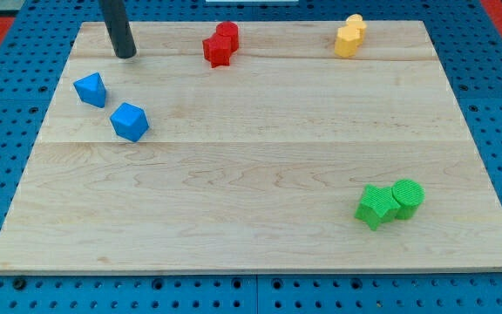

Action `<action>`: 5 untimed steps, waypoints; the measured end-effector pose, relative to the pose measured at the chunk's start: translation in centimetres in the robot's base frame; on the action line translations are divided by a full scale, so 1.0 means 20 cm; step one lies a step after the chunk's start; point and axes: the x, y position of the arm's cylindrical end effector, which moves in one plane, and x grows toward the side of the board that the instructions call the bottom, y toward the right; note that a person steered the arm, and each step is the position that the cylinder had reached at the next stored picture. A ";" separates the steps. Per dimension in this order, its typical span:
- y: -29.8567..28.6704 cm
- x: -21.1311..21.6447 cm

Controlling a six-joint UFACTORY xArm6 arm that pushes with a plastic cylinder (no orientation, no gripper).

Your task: Slide the blue triangle towards left center of the board

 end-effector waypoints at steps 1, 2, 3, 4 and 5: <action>-0.02 0.15; -0.02 0.31; -0.11 0.32; -0.25 0.26; -0.24 0.42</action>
